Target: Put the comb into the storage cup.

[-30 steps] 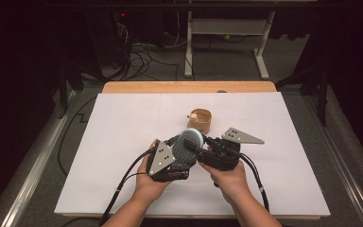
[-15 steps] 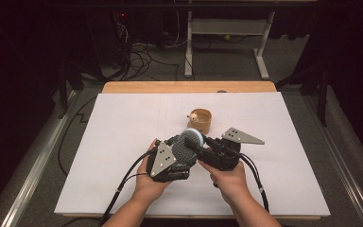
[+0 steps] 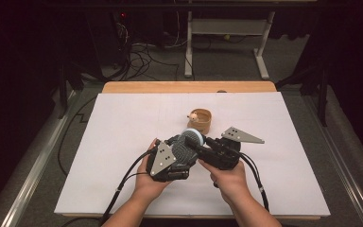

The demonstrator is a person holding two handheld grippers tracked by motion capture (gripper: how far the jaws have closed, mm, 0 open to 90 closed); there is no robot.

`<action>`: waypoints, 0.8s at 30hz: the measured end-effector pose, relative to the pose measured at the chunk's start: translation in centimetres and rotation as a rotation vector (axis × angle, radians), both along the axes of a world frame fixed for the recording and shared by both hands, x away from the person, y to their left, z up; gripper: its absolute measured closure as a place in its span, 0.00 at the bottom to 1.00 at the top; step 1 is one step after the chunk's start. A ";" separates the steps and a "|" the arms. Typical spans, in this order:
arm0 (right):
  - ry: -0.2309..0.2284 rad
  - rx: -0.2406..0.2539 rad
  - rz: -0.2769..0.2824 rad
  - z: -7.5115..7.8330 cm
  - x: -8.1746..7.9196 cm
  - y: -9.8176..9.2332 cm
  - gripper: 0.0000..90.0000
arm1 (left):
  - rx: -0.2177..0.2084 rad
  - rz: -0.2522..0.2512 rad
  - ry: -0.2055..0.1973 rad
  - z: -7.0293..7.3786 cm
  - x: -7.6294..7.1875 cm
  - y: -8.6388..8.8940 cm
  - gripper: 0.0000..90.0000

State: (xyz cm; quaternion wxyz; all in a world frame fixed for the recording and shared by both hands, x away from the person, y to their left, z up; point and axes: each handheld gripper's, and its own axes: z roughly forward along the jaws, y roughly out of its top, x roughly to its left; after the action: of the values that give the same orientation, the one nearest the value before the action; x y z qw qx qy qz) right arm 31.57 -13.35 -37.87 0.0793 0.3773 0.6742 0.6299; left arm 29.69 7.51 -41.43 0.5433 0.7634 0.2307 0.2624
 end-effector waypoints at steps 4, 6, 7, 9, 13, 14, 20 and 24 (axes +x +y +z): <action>-0.011 -0.006 -0.003 0.1 -0.1 0.2 0.67 | -0.004 0.000 0.000 0.1 -0.1 0.1 0.22; -0.012 -0.008 -0.003 0.2 -0.2 0.3 0.67 | -0.012 -0.005 0.005 0.1 0.0 0.3 0.22; -0.013 -0.010 -0.004 0.2 -0.2 0.4 0.67 | -0.012 -0.008 0.008 0.1 0.0 0.3 0.22; -0.014 -0.012 -0.005 0.2 -0.2 0.4 0.67 | -0.030 -0.020 0.026 0.2 0.1 0.5 0.22; -0.022 -0.011 -0.004 0.2 -0.2 0.5 0.67 | -0.036 -0.034 0.036 0.3 0.1 0.7 0.21; -0.024 -0.013 -0.004 0.2 -0.3 0.6 0.67 | -0.038 -0.039 0.043 0.3 0.2 0.7 0.19; -0.032 -0.018 -0.010 0.2 -0.2 0.5 0.67 | -0.030 -0.054 0.074 0.2 0.4 1.0 0.13; -0.043 -0.017 -0.014 0.4 -0.3 0.2 0.67 | -0.036 -0.052 0.084 0.1 0.5 1.2 0.07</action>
State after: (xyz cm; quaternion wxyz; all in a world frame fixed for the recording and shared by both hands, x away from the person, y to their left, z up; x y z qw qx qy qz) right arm 31.31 -13.13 -37.46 0.1013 0.3678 0.6750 0.6315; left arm 30.15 8.74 -41.36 0.5534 0.7696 0.2381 0.2115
